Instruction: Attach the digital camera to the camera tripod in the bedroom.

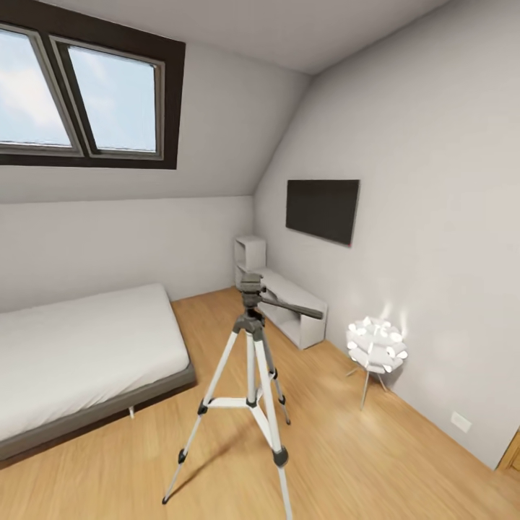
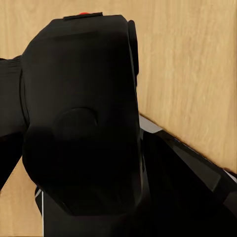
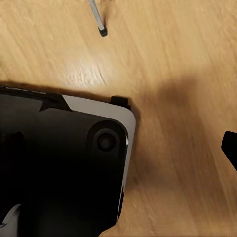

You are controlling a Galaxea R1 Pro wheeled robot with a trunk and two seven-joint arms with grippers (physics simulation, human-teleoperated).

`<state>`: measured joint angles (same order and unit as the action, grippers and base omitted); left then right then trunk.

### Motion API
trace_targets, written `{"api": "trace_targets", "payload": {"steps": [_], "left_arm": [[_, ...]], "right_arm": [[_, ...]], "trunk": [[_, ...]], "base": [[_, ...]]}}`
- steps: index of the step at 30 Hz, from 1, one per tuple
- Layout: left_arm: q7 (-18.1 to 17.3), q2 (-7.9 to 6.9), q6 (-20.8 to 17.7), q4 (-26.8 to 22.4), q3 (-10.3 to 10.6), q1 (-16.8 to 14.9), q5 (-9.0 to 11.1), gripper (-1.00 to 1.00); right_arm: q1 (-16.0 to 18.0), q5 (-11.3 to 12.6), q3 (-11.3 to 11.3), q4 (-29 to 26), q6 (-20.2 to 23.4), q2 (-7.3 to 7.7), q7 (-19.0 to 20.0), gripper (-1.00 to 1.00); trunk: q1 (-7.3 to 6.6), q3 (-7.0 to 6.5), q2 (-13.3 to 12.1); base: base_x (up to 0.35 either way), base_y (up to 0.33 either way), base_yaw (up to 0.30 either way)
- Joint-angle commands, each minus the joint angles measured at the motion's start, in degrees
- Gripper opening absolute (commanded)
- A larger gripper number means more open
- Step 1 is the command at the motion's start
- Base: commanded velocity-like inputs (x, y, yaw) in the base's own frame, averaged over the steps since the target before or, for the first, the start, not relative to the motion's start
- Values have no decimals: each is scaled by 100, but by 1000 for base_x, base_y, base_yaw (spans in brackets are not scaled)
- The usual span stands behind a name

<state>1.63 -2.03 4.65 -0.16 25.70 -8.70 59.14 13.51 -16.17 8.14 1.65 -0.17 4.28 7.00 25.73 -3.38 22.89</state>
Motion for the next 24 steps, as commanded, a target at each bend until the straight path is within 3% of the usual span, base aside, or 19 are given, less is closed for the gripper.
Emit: {"api": "trace_targets", "payload": {"steps": [1, 12, 24], "left_arm": [[13, -1, 9, -1, 49, 0, 18, -100], [13, -8, 9, -1, 49, 0, 26, -100], [13, -4, 14, -1, 49, 0, 27, -100]], "right_arm": [[5, -51, 48, 11, -1, 4, 12, 100], [5, -53, 47, 11, 0, 9, 11, 100], [8, -46, 56, 11, 2, -2, 5, 100]], "trunk": [[5, 2, 3], [5, 2, 3], [5, 2, 3]], "base": [[301, 169, -2], [273, 188, 0], [35, 27, 0]]}}
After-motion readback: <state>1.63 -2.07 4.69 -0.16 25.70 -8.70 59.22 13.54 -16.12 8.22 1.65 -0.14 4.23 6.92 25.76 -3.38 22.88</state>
